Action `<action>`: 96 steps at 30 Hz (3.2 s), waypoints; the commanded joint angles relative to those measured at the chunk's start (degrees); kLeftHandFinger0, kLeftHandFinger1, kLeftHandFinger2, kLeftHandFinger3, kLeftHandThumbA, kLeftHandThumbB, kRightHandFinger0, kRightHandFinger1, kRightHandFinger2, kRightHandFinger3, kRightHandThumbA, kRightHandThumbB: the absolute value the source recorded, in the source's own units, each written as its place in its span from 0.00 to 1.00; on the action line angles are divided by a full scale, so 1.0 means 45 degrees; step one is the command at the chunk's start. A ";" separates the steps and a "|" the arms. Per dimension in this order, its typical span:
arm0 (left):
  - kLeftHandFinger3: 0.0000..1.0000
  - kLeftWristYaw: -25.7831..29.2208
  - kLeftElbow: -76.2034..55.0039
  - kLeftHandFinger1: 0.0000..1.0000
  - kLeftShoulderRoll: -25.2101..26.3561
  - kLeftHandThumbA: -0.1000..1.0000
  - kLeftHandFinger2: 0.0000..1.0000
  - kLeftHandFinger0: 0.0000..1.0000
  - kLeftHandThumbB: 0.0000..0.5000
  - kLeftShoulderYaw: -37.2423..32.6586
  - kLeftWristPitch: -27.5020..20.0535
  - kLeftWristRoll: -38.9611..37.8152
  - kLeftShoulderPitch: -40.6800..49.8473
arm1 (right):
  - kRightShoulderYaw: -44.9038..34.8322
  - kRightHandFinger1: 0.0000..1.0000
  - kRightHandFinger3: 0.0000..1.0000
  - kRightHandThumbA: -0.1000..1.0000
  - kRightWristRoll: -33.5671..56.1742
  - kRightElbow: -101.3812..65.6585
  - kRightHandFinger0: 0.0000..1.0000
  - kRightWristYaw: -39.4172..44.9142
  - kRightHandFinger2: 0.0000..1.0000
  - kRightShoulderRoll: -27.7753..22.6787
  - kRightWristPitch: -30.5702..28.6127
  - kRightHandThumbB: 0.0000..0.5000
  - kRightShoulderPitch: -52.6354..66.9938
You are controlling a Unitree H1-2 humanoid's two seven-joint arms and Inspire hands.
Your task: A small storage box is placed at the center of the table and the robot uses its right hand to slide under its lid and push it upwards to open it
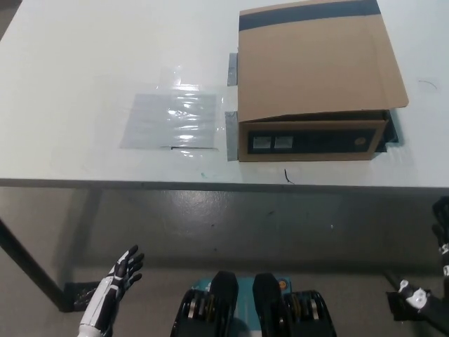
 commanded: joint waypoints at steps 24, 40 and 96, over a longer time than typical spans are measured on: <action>1.00 -0.0562 0.0013 1.00 0.0250 1.00 1.00 1.00 1.00 -0.0150 -0.0881 -0.0318 -0.0219 | -0.2814 1.00 1.00 1.00 0.9243 0.3258 1.00 0.0739 1.00 -0.0026 0.3486 0.80 -0.7355; 1.00 -0.0812 0.0037 1.00 0.0306 1.00 1.00 1.00 1.00 -0.0224 -0.1047 -0.0278 -0.0247 | -0.4535 1.00 1.00 1.00 1.0250 0.5874 1.00 0.0647 1.00 0.0427 0.4652 0.80 -0.9085; 1.00 -0.1202 -0.0014 1.00 0.0281 1.00 1.00 1.00 1.00 -0.0247 -0.0782 -0.0278 -0.0592 | -0.4514 1.00 1.00 1.00 0.9980 0.5767 1.00 0.0203 1.00 0.1730 0.5536 0.71 -1.0473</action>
